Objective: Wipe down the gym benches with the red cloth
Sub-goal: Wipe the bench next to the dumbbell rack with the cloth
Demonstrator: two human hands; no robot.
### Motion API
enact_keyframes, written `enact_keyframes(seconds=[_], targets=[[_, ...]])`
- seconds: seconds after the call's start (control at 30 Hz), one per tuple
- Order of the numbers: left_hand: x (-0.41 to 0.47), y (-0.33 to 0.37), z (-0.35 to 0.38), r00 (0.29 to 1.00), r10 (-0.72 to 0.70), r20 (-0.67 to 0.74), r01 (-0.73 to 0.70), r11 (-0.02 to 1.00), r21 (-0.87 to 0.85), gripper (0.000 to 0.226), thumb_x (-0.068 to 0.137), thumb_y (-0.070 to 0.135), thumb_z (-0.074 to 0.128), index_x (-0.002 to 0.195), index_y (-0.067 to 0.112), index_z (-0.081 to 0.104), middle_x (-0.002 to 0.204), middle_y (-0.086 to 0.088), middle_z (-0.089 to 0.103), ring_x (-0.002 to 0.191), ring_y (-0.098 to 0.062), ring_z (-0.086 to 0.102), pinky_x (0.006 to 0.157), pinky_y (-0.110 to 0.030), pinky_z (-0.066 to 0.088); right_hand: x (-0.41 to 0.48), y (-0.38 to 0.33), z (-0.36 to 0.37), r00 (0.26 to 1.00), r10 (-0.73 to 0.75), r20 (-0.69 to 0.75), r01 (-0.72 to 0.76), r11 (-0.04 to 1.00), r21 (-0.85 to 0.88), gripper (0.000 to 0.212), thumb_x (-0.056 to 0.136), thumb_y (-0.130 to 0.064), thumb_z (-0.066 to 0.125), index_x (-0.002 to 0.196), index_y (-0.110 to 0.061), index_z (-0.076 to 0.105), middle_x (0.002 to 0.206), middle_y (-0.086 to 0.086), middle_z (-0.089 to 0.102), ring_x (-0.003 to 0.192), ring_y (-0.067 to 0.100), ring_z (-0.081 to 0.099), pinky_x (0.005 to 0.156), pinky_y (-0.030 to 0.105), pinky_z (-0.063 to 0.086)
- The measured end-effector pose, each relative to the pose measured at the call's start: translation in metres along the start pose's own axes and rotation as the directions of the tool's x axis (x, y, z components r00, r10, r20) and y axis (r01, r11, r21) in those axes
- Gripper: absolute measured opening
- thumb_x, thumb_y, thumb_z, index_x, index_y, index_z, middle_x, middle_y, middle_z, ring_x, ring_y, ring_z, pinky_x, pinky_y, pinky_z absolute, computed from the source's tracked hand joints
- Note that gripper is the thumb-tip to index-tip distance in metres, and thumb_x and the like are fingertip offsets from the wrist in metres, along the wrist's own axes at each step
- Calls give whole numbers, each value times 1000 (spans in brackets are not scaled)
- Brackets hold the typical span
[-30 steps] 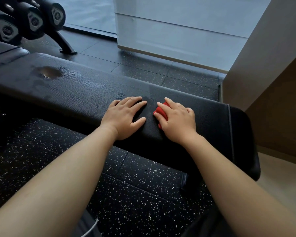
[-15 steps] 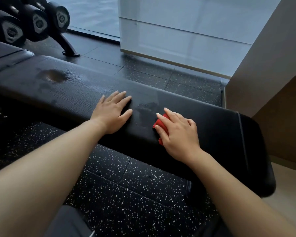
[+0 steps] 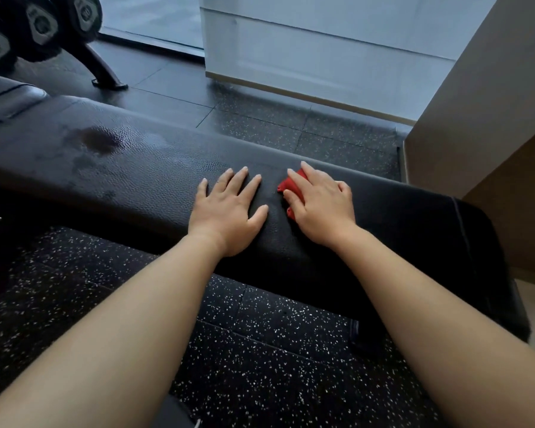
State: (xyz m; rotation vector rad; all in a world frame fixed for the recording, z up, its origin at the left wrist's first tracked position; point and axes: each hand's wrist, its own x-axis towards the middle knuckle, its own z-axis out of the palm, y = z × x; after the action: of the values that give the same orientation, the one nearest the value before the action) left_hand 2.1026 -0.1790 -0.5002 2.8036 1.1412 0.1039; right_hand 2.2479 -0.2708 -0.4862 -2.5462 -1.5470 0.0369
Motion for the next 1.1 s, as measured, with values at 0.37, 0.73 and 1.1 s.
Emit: enact_keyframes(seconds=[0.37,0.73,1.1], targets=[[-1,1,0,1000,6,-5,-6,1000,-16,64,93,57,21,150,35,6,160,8,0,146,-14,-3,117,-48,0,-31,-4,-2,999,38,25,-38,999,19,50,98,-50,31,146,-37,29,158,-6,17,143,14,17,112,42,14],[0,1,1,996,-26,-84,23,999,-30,74,78,63,14,148,40,15,158,13,9,146,-9,5,116,-44,4,93,11,-1,998,55,33,-55,998,-9,39,97,-50,29,125,-35,52,134,1,51,122,28,47,99,45,31],[-2,1,0,997,-25,-67,24,1000,-11,62,91,58,29,148,39,14,159,12,9,146,-10,5,117,-42,5,69,13,4,997,-73,-31,73,997,-18,45,99,-48,29,140,-34,39,147,-1,38,134,23,35,105,45,23]])
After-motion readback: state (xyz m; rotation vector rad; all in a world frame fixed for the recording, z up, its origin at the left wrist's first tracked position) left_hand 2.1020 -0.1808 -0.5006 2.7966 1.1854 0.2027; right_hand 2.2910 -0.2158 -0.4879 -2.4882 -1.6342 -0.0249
